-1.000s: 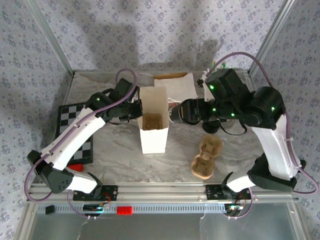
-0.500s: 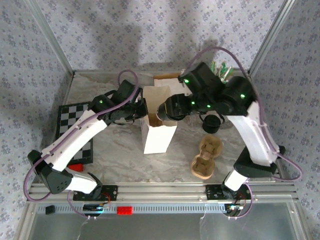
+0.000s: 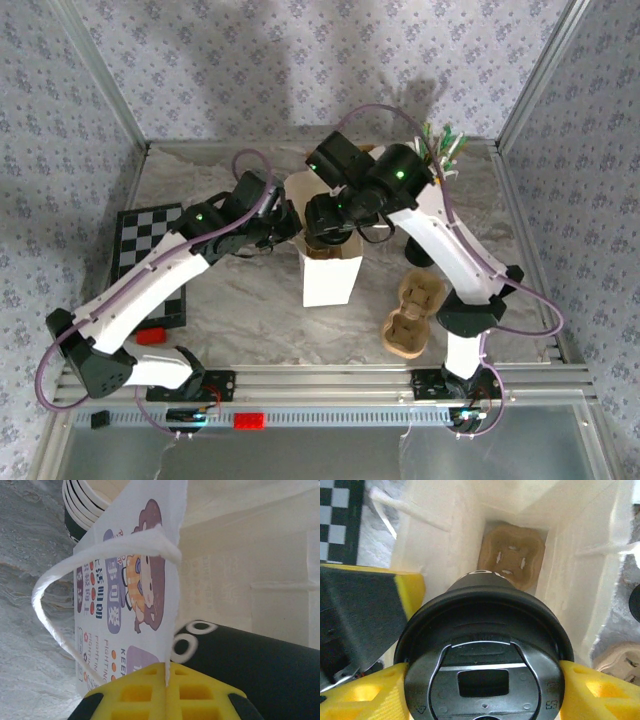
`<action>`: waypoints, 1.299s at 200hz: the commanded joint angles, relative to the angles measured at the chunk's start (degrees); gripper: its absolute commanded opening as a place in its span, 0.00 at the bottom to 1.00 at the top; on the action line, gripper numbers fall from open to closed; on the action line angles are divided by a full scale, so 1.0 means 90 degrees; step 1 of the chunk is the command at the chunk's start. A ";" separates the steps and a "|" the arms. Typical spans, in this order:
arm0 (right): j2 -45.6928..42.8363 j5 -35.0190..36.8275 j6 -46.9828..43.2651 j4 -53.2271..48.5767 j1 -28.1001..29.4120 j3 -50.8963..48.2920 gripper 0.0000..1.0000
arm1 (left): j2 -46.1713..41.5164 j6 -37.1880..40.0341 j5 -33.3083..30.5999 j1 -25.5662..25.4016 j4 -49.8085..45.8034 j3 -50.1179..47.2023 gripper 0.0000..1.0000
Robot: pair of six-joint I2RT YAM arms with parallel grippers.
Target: Pack the takeout coffee
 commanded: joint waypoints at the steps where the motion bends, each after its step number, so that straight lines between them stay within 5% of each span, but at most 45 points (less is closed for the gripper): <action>1: 0.0182 0.0021 0.0092 -0.1253 0.0046 -0.0140 0.65 | -0.0310 -0.0314 -0.0117 -0.0041 0.0391 -0.0231 0.00; 150: 0.1431 -0.0361 -0.0108 -0.1247 -0.0010 -0.0687 0.65 | -0.0782 -0.0458 -0.0117 -0.0038 0.1032 -0.1116 0.08; 194: 0.1332 -0.0438 -0.0042 -0.1247 -0.0165 -0.0582 0.64 | -0.1056 -0.0385 -0.0197 0.0000 0.1028 -0.1150 0.17; 260: 0.1144 -0.0450 0.0034 -0.1247 -0.0197 -0.0752 0.63 | -0.1047 -0.0257 -0.0077 0.0135 0.1138 -0.1123 0.18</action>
